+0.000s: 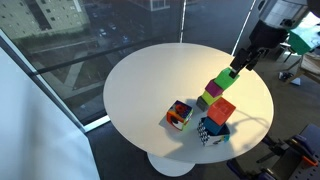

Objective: Take the green block off the stack and place it on the table

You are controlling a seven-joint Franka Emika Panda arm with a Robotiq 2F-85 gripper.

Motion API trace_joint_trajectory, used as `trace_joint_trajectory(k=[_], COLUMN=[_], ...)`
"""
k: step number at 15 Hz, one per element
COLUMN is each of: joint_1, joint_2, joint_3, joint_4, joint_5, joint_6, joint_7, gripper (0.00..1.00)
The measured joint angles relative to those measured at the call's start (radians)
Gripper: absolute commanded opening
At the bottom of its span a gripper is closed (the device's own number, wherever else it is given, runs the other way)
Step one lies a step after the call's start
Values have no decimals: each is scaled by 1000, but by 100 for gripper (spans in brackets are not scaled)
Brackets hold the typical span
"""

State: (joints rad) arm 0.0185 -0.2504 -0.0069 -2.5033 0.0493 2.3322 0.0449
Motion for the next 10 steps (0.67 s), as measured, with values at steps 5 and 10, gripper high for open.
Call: trace_joint_trajectory(k=[5, 10], joint_1=[1, 1], joint_2=[17, 37], joint_3=[17, 32], joint_4=[1, 1], joint_5=[0, 0], joint_6=[38, 88], joint_7=[24, 45], gripper=[100, 100])
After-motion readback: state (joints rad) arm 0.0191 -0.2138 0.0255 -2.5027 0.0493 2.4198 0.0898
